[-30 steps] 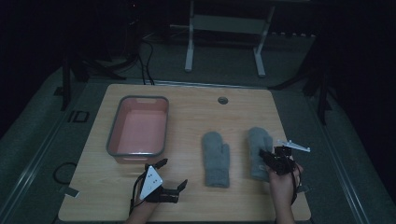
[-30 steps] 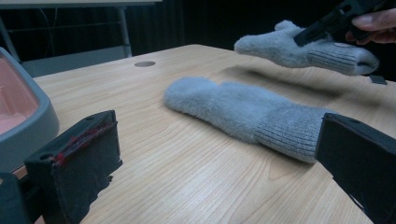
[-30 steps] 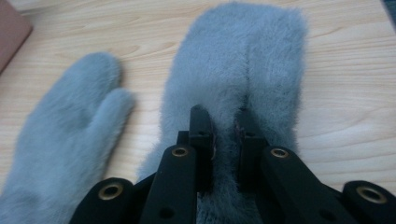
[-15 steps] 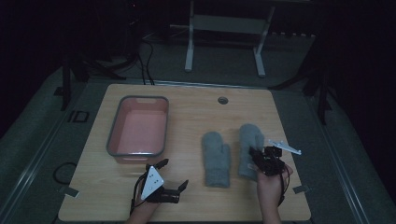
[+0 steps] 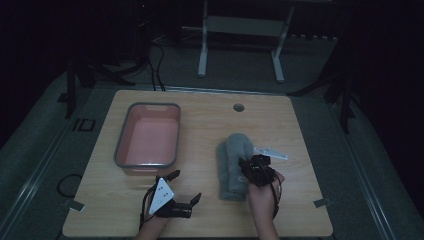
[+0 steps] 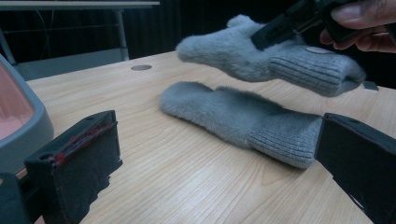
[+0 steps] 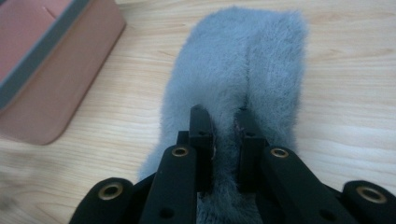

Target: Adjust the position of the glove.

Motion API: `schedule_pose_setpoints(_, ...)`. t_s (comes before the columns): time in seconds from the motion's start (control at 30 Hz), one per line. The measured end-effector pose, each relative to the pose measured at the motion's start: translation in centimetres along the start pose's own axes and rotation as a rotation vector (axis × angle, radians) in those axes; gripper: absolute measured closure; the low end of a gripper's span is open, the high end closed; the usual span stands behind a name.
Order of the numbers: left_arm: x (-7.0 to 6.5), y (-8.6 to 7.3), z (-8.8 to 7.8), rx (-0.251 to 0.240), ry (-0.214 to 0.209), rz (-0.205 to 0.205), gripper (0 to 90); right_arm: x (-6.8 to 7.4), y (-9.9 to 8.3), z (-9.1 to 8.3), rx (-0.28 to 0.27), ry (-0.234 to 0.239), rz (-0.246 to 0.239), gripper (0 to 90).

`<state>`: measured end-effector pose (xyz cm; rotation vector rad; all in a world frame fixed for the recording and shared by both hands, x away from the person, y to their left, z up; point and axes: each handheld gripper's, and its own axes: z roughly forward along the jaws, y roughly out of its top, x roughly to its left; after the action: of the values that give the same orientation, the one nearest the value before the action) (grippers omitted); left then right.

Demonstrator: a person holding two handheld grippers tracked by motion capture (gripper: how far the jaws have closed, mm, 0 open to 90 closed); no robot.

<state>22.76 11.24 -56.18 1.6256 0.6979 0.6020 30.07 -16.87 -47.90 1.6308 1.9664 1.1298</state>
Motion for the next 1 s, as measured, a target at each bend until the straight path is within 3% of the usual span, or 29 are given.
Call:
schedule_pose_setpoints(0.2,0.1,0.1,-0.1,-0.005,-0.005,-0.004,0.5,1.9,0.1,0.9,0.007,0.007,-0.044,81.1)
schedule_pose_setpoints(0.4,0.1,0.0,0.1,0.004,-0.009,-0.001,0.5,1.6,-0.8,1.7,0.042,0.010,-0.033,81.0)
schedule_pose_setpoints(0.53,0.0,0.0,0.1,0.008,-0.010,0.000,0.5,1.6,-1.2,2.5,0.062,0.007,-0.055,80.8)
schedule_pose_setpoints(0.8,0.0,-0.1,0.1,0.009,-0.011,-0.003,0.5,0.7,-2.0,4.1,0.111,0.000,-0.032,78.9)
schedule_pose_setpoints(1.0,-0.1,-0.1,0.0,0.001,-0.007,0.002,0.5,0.8,-2.5,4.6,0.121,0.010,-0.034,72.5)
